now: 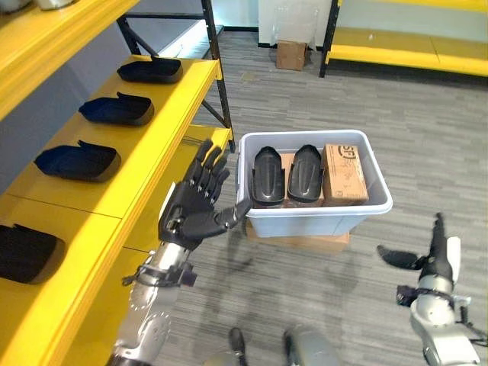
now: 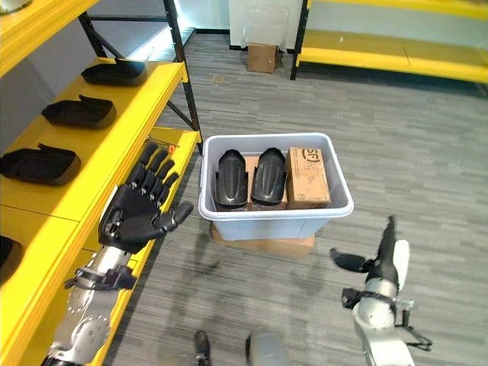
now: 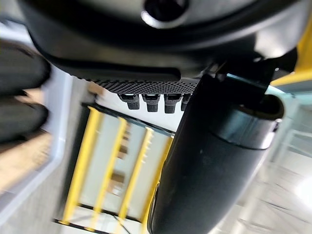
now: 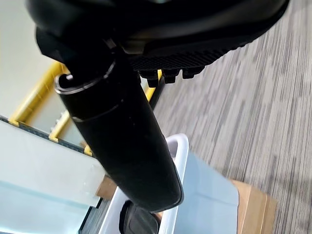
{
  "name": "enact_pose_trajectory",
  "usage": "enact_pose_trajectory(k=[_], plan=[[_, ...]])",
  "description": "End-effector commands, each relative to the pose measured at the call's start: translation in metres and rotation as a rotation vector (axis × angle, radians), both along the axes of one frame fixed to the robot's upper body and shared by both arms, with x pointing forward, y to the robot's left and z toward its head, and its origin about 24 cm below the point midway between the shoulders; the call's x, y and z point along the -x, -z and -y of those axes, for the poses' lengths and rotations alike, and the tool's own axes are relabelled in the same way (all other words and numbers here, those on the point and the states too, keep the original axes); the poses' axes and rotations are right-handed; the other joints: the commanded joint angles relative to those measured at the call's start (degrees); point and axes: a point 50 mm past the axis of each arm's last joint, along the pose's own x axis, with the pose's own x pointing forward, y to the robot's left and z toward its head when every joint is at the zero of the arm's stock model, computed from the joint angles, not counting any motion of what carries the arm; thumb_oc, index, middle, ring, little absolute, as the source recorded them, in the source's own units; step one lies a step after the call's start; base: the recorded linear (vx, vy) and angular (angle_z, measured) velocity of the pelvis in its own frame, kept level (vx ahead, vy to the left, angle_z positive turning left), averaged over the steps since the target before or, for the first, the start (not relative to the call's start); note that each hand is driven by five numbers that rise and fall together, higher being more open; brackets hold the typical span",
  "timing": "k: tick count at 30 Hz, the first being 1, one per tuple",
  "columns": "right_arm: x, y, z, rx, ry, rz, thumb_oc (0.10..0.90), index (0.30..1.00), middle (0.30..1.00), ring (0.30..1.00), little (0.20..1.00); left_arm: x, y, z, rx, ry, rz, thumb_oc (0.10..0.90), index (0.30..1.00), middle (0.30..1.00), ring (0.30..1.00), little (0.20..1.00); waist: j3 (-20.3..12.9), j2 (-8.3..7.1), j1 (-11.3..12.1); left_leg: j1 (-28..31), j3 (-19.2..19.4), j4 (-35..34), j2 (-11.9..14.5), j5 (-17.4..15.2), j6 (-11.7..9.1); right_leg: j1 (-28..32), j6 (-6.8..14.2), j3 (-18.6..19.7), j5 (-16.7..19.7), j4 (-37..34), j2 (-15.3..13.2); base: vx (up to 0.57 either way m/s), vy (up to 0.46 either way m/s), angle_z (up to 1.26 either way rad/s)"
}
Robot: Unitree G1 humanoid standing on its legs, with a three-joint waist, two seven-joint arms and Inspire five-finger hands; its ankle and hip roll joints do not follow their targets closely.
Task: Move parts from the plastic box to the shelf.
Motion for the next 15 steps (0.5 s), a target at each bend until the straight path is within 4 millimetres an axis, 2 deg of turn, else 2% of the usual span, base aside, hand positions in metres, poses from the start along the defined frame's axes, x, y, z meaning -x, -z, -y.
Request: enact_pose_trajectory(k=[1,7,12,15], plan=[[-0.019,-0.057,0.011,0.075,-0.022,0.272,0.9,1.0,1.0,1.0,1.0,-0.002,-0.058,0.005,-0.007,0.091,0.336,0.9,1.0,1.0,1.0,1.0,-2.68,-1.67,-0.18,-0.31,2.04,-5.35,-0.35,1.66,-0.52,5.2,2.25,2.0,7.77,-11.63,0.13,0.08,0.027,-0.04],[-0.022,-0.048,0.003,0.07,-0.051,0.247,0.9,1.0,1.0,1.0,1.0,-0.001,-0.053,0.0,-0.017,0.082,0.317,0.9,1.0,1.0,1.0,1.0,-3.4,-1.73,0.26,2.96,3.05,-6.7,-1.43,-0.33,0.81,4.88,2.57,0.96,7.98,-11.82,-0.19,0.08,0.015,-0.07],[-0.021,-0.052,0.004,0.138,-0.035,0.247,0.9,1.0,1.0,1.0,1.0,0.002,-0.049,-0.003,-0.035,0.091,0.302,0.9,1.0,1.0,1.0,1.0,-3.86,-1.82,0.64,4.47,2.95,-7.07,-1.4,-1.0,0.93,5.64,2.71,0.5,8.37,-12.67,-0.42,0.07,0.0,0.02],[-0.022,-0.058,0.006,0.238,-0.015,0.254,0.9,1.0,1.0,1.0,1.0,0.003,-0.045,-0.005,-0.008,0.092,0.269,0.9,1.0,1.0,1.0,1.0,-4.06,-1.7,0.9,5.46,3.28,-7.18,-1.35,-1.35,0.81,6.18,3.05,-0.15,8.73,-13.16,-0.89,0.09,0.034,-0.01]])
